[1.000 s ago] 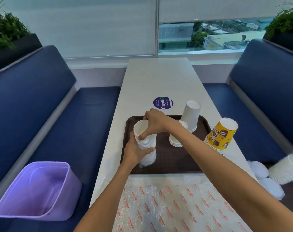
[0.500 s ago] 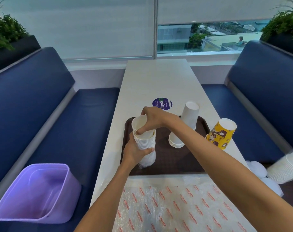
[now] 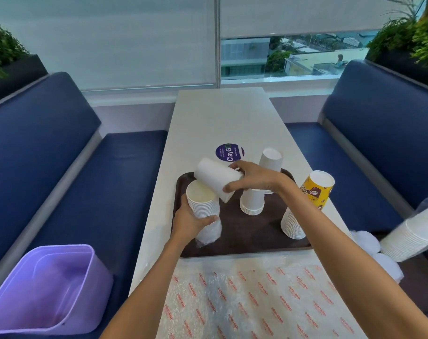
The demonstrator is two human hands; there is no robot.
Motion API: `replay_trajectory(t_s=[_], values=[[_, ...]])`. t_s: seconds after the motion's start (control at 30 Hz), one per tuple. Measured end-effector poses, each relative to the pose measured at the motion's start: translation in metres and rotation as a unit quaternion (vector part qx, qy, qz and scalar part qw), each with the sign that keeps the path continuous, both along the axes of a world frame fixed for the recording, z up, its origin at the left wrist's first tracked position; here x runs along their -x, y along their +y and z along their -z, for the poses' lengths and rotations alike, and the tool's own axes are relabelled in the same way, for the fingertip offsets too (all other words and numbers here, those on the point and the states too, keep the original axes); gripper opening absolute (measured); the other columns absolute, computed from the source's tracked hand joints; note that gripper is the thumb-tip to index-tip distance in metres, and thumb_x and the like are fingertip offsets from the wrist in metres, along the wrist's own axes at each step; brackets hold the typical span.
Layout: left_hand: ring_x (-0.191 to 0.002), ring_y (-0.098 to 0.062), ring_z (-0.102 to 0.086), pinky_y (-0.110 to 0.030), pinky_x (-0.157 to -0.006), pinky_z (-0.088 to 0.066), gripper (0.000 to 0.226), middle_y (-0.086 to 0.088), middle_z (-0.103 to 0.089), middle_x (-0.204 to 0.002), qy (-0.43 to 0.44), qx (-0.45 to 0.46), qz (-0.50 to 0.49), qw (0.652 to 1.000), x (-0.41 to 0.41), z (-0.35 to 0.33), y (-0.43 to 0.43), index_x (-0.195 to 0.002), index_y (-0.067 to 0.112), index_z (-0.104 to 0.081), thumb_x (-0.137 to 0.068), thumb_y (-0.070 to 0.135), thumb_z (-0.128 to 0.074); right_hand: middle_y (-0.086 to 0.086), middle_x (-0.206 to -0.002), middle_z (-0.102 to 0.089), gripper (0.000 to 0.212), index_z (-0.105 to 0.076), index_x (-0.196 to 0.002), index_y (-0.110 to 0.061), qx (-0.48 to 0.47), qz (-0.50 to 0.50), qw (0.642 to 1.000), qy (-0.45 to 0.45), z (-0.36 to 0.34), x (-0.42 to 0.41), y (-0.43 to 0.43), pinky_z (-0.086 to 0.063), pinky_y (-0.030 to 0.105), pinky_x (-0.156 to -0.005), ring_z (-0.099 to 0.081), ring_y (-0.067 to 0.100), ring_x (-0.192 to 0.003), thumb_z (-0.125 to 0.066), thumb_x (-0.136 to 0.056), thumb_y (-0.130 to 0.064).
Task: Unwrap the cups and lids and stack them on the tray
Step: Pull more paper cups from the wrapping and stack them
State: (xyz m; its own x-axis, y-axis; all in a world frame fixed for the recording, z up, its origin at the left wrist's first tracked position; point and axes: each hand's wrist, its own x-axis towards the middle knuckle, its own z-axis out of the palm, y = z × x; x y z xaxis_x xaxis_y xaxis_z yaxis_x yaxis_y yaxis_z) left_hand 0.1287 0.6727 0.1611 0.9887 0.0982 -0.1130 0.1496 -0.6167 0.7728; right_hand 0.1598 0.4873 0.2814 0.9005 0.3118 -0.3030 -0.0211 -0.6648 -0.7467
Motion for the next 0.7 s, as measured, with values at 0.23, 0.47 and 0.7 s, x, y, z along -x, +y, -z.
replay_trajectory(t_s=[0.23,0.47,0.7], values=[[-0.132,-0.025,-0.042,-0.037,-0.107,-0.038,0.107,-0.003,-0.041,-0.146,-0.002,0.012,-0.005,1.000,0.001,0.003,0.001,-0.145,0.023,-0.021,-0.062,0.042,-0.086,0.005,-0.120,-0.056,0.061,-0.044,-0.129,-0.013,-0.011,0.011,1.000,0.005,0.028,0.003,-0.010,-0.046,0.026,-0.083,-0.054,0.021,-0.108,-0.076,-0.078,-0.023],[-0.134,-0.025,-0.039,-0.037,-0.108,-0.037,0.104,-0.003,-0.038,-0.147,-0.008,0.006,0.006,1.000,0.000,0.005,0.001,-0.146,0.021,-0.020,-0.066,0.039,-0.084,0.009,-0.132,-0.050,0.078,-0.034,-0.136,-0.011,-0.094,0.335,0.923,-0.165,0.059,-0.004,-0.020,-0.044,0.038,-0.095,-0.051,0.026,-0.120,-0.080,-0.075,-0.026],[-0.134,-0.023,-0.038,-0.036,-0.108,-0.036,0.102,-0.002,-0.037,-0.148,-0.009,0.007,0.006,1.000,-0.001,0.006,0.001,-0.146,0.022,-0.020,-0.067,0.039,-0.083,0.010,-0.138,-0.046,0.080,-0.031,-0.137,-0.012,-0.078,0.378,0.916,-0.112,0.104,-0.020,-0.026,-0.039,0.046,-0.105,-0.047,0.029,-0.127,-0.080,-0.076,-0.026]])
